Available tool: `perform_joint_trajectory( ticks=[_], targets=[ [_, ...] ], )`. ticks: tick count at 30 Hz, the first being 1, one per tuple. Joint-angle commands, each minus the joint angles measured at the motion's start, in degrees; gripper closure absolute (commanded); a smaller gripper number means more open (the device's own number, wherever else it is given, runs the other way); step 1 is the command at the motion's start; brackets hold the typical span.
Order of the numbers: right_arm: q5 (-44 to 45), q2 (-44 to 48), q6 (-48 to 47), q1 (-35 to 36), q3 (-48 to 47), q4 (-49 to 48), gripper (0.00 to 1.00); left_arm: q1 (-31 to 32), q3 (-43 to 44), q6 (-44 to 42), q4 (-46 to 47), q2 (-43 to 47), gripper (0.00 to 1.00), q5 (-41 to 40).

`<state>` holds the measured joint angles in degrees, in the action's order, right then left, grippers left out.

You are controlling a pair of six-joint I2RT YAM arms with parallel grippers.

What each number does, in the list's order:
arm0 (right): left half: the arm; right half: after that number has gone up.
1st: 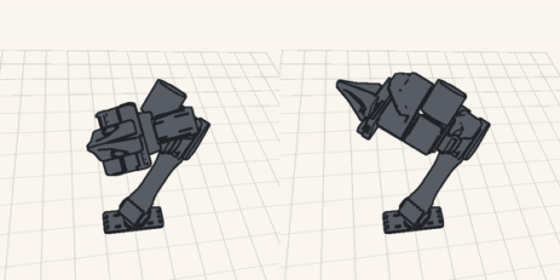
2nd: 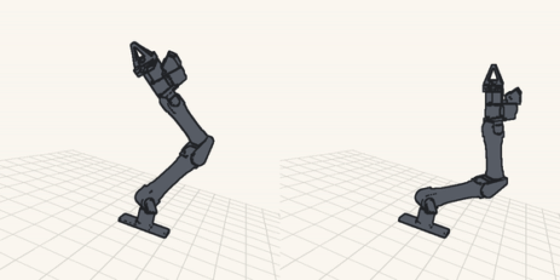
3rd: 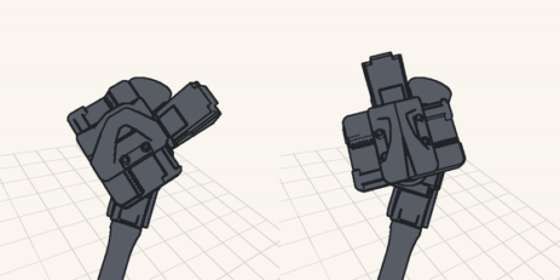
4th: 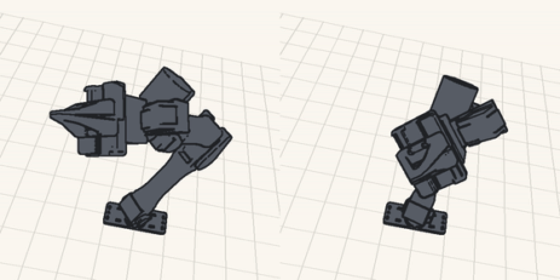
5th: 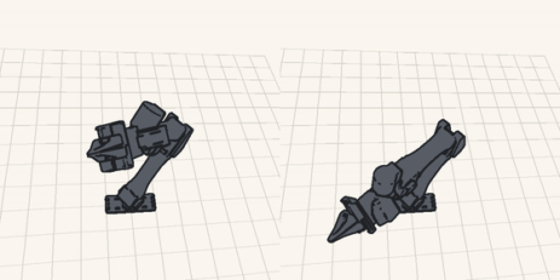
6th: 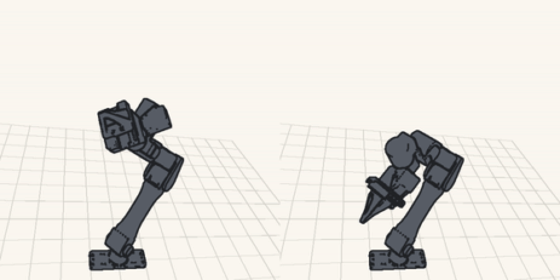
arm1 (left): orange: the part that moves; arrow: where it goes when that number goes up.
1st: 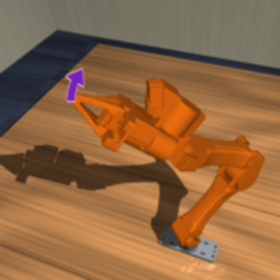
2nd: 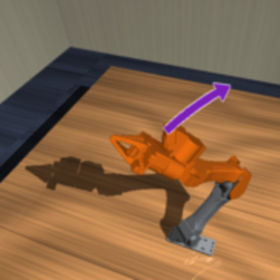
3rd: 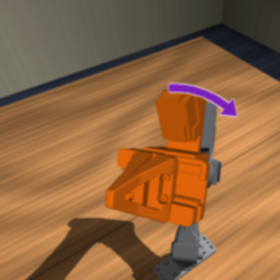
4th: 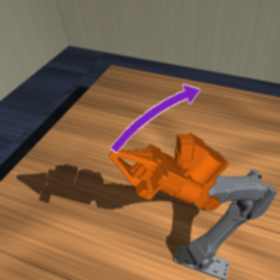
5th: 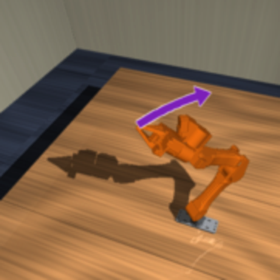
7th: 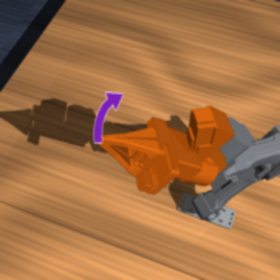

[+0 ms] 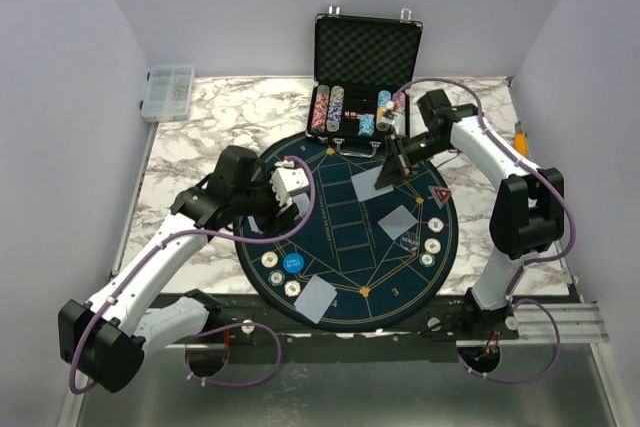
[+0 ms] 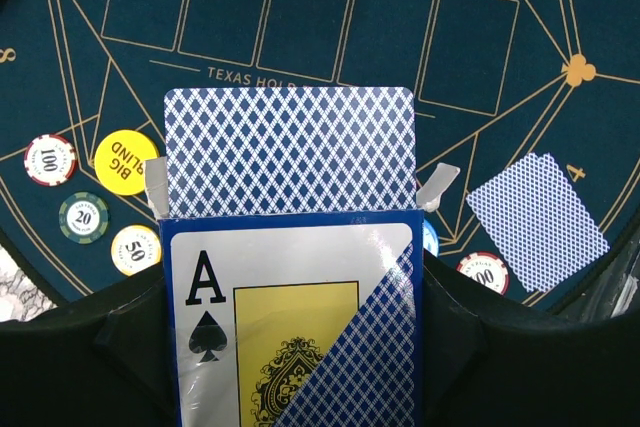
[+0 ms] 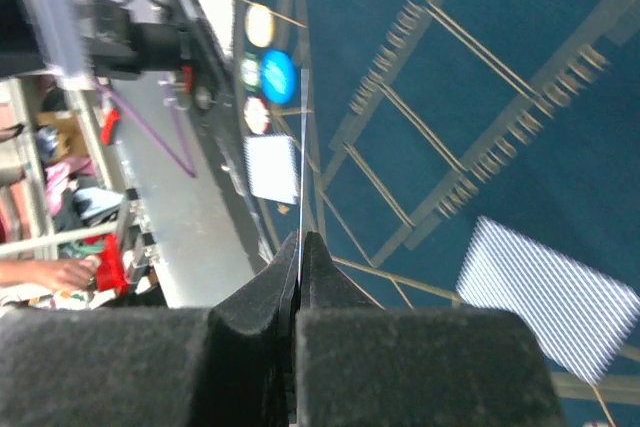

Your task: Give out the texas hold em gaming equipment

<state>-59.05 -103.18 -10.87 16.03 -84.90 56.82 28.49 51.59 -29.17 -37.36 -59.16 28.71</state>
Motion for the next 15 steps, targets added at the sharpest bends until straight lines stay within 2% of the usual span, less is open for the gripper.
perform_joint_trajectory(
  ticks=[1, 7, 15],
  targets=[
    [14.34, -0.96, -15.18, -6.1, 3.58, 13.62, 0.99, -0.28, 0.09, 0.08, 2.49, 0.31, 1.0, 1.61],
    [21.52, -1.1, -17.17, -7.71, 7.7, 11.86, 0.99, -0.28, 0.11, 0.32, 2.65, -0.25, 1.0, 2.36],
    [18.17, -7.37, -20.2, -7.73, 7.06, 14.34, 0.99, -0.28, -0.08, 0.25, 2.85, -0.26, 1.0, 2.59]
  ],
)
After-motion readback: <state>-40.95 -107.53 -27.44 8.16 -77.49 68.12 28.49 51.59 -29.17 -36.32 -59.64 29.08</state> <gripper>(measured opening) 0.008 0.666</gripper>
